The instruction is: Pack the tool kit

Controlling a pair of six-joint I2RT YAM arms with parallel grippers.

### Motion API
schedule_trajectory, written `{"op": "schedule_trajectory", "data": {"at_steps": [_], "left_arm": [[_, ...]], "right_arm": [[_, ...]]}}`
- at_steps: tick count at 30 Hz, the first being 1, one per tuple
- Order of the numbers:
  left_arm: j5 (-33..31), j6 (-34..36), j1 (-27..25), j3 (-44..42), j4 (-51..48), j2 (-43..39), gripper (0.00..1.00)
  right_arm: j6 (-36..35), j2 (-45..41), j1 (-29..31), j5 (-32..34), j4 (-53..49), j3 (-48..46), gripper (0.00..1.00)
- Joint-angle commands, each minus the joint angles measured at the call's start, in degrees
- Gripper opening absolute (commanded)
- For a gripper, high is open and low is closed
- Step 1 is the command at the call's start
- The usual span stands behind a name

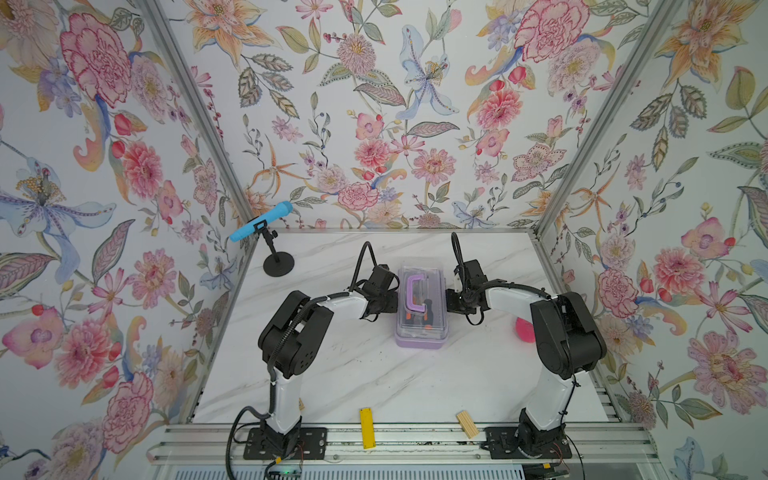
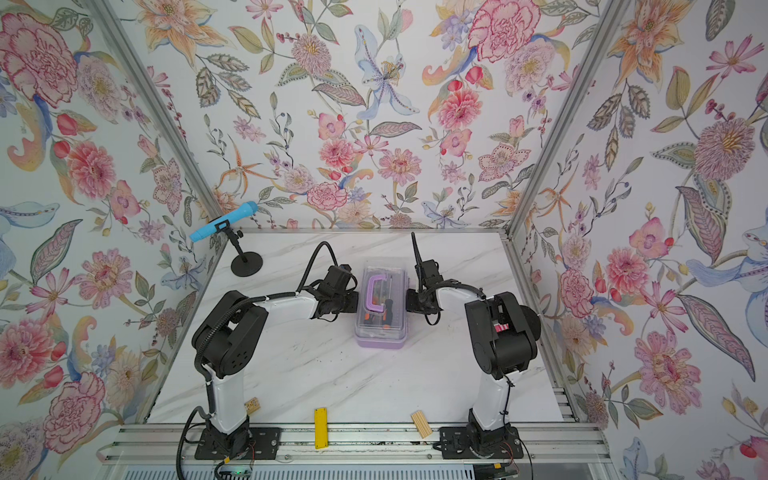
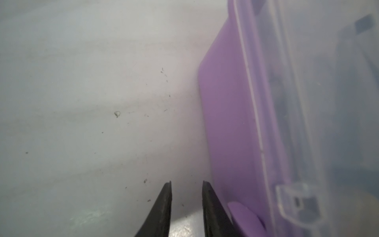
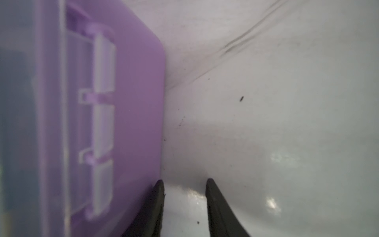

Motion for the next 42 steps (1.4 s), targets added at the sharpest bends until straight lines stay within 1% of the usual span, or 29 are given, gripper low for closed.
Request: {"op": "schedule_trajectory", "data": {"at_steps": [1, 5, 6, 8, 9, 10, 11, 12, 13, 14, 15, 16, 18, 19, 20, 21, 23, 25, 27, 28, 29, 30, 32, 34, 37, 39, 40, 41, 42], "left_arm": [[3.85, -0.38, -3.99, 0.49, 5.09, -0.84, 0.3], [1.72, -1.62, -1.5, -4.61, 5.74, -4.67, 0.34], [0.62, -1.83, -0.61, -6.32, 6.2, -6.02, 0.36], [-1.63, -2.21, 1.38, -9.06, 6.62, -8.77, 0.45], [-2.84, -2.34, 2.45, -10.39, 7.11, -10.29, 0.54], [-4.28, -2.41, 3.47, -11.42, 7.17, -11.92, 0.69], [-5.6, -2.38, 4.23, -12.06, 7.02, -13.24, 0.87], [-6.91, -1.87, 5.02, -12.5, 7.15, -14.89, 0.97], [-8.05, -1.1, 5.77, -12.68, 7.32, -16.41, 0.99], [-9.55, -0.52, 6.24, -12.66, 7.36, -17.74, 0.99], [-12.1, 0.48, 6.47, -12.59, 7.65, -19.23, 0.99], [-14.82, 2.06, 6.53, -12.74, 8.33, -20.75, 0.99], [-20.86, 4.91, 6.53, -13.97, 11.29, -23.12, 0.99], [-23.37, 6.68, 6.68, -15.5, 14.08, -26.14, 0.99], [-24.53, 9.09, 6.79, -17.22, 17.11, -27.6, 0.99], [-25.56, 12.74, 6.8, -20.63, 23.32, -29.2, 0.99], [-25.85, 18.44, 6.79, -28.18, 36.74, -32.46, 0.99], [-27.57, 24.32, 6.79, -36.72, 49.95, -35.55, 0.99], [-31.2, 27.73, 6.85, -44.62, 62.75, -37.99, 0.99], [-34.92, 28.26, 7.31, -47.56, 67.89, -39.12, 0.99], [-37.05, 28.29, 8.03, -49.22, 69.75, -40.04, 0.99], [-37.23, 30.63, 9.27, -50.1, 69.19, -41.34, 0.99], [-40.66, 34.69, 11.17, -49.99, 63.11, -43.43, 0.99], [-42.88, 36.88, 13.84, -52.03, 61.09, -44.54, 0.99], [-42.26, 36.49, 19.29, -59.14, 66.68, -43.7, 0.99], [-38.91, 35.46, 23.75, -63.26, 75.45, -40.53, 0.99], [-38.8, 35.46, 24.88, -64.43, 79.69, -39.39, 0.99], [-36.04, 37.18, 26.1, -65.55, 84.97, -37.73, 0.99], [-34.15, 33.03, 28.69, -65.48, 87.64, -35.53, 0.99]], "right_arm": [[1.52, 2.01, 4.99, -4.11, 2.3, 0.89, 0.37], [1.38, -1.68, 2.0, -2.01, 1.81, -0.83, 0.37], [0.93, -2.79, 1.19, -1.1, 1.0, -0.84, 0.37], [-0.03, -5.27, 0.12, 0.38, -0.03, -0.84, 0.37], [-0.53, -6.8, -0.43, 1.24, -0.44, -0.84, 0.37], [-0.85, -8.45, -0.85, 2.21, -0.73, -0.93, 0.39], [-1.2, -9.94, -1.0, 3.15, -1.06, -0.91, 0.44], [-1.89, -11.6, -0.95, 4.84, -1.62, -0.76, 0.54], [-2.55, -13.31, -0.89, 7.0, -2.53, -0.37, 0.66], [-3.15, -14.95, -0.68, 8.91, -2.88, -0.38, 0.79], [-3.92, -16.66, -0.58, 10.88, -2.96, -0.67, 0.98], [-4.79, -18.9, -0.12, 13.15, -2.75, -1.02, 0.99], [-5.27, -22.36, 0.55, 17.22, -1.82, -2.1, 0.99], [-5.36, -24.1, 0.72, 18.34, -1.4, -2.59, 0.99], [-5.32, -25.63, 1.12, 20.26, -0.69, -3.04, 0.99], [-5.54, -27.57, 2.2, 24.18, 0.55, -4.06, 0.99], [-8.47, -31.24, 4.65, 32.35, 6.36, -7.77, 0.99], [-14.75, -34.98, 6.89, 37.16, 15.07, -13.65, 0.99], [-18.97, -37.31, 7.83, 38.32, 22.96, -18.5, 0.99], [-18.94, -37.71, 7.71, 38.62, 23.42, -19.35, 0.99], [-18.3, -37.46, 7.27, 38.18, 22.43, -19.11, 0.99], [-17.9, -36.9, 6.75, 37.36, 21.12, -18.72, 0.99], [-18.58, -35.47, 6.64, 37.36, 20.18, -18.34, 0.99], [-19.91, -34.28, 6.58, 37.76, 20.93, -18.67, 0.99], [-21.45, -33.08, 5.93, 38.34, 23.33, -19.4, 0.99], [-22.05, -32.57, 5.13, 38.35, 26.56, -20.53, 0.99], [-22.07, -32.37, 4.62, 37.97, 27.43, -20.91, 0.99], [-21.95, -32.13, 3.95, 37.48, 28.35, -21.33, 0.99], [-21.76, -32.09, 3.25, 36.75, 28.85, -21.69, 0.99]]}}
